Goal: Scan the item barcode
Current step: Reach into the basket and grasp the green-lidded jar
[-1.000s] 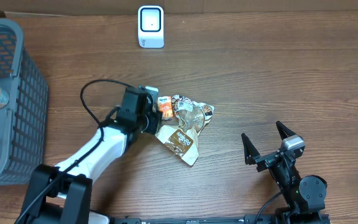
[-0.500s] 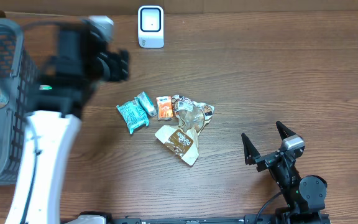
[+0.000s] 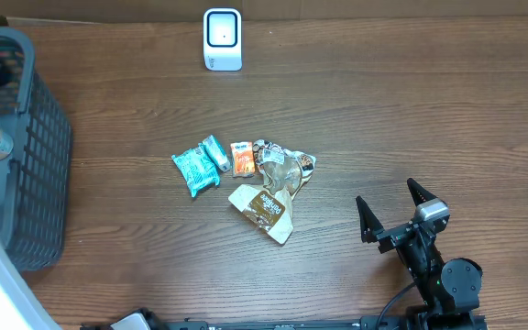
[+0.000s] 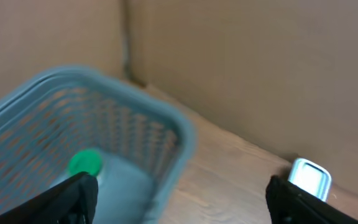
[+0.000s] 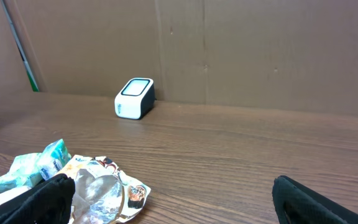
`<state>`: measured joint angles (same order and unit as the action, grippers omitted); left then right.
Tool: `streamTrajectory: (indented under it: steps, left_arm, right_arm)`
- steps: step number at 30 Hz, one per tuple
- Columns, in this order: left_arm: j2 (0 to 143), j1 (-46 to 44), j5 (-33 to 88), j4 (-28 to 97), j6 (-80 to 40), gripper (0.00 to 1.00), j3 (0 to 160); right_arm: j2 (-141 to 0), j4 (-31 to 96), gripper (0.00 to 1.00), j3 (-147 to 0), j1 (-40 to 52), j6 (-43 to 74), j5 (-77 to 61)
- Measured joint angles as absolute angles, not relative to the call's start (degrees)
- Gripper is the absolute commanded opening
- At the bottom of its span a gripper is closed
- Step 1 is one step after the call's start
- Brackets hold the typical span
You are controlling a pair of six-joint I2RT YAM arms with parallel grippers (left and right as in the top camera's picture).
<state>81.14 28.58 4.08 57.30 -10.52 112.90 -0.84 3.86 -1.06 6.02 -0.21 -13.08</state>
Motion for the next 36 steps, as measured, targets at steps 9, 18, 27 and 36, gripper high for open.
streamTrajectory:
  steps: [9,18,27,36]
  left_arm:
    - [88.4,33.5,2.3,59.4,-13.4,0.88,112.9]
    - [96.8,33.9,-2.9,60.7,-13.6,0.88,112.9]
    - [104.8,38.7,-5.1,61.1,-13.2,0.99,112.9]
    - [115.2,40.9,-6.3,56.5,-8.4,0.99,112.8]
  right_arm:
    - [-0.8,3.8,1.00,-1.1,6.0,-0.2,-13.1]
    - [-0.8,3.8,1.00,-1.1,6.0,-0.2,-13.1]
    - [-0.8,3.8,1.00,-1.1,6.0,-0.2,-13.1]
    - [-0.8,3.8,1.00,-1.1,6.0,-0.2,-13.1]
